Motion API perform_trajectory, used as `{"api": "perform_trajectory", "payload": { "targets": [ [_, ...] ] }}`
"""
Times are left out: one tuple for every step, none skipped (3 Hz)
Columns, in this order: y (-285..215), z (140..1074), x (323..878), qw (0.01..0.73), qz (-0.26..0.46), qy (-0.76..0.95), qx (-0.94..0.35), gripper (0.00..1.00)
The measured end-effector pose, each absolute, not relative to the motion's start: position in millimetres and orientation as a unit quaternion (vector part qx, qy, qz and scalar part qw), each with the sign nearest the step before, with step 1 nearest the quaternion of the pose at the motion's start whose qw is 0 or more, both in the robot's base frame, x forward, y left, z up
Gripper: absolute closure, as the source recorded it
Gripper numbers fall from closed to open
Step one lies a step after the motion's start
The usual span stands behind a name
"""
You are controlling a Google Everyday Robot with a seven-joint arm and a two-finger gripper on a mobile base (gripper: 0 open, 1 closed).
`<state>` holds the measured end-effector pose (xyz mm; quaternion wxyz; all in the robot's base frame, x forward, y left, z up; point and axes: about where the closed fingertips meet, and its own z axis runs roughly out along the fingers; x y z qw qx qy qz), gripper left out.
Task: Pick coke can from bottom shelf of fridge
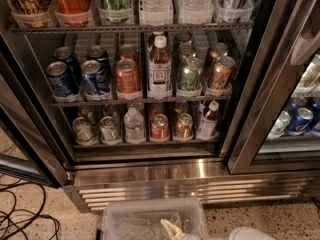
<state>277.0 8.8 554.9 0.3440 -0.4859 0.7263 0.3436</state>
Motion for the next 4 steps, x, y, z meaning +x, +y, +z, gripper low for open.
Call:
{"api": "perform_trajectory", "payload": {
  "targets": [
    [48, 541, 280, 0.357, 0.336, 0.723, -0.488, 0.0],
    [66, 528, 323, 0.362, 0.308, 0.749, -0.462, 0.0],
    [72, 509, 365, 0.358, 0.278, 0.793, -0.408, 0.0],
    [63, 504, 380, 0.369, 0.244, 0.803, -0.399, 0.0]
  ]
}}
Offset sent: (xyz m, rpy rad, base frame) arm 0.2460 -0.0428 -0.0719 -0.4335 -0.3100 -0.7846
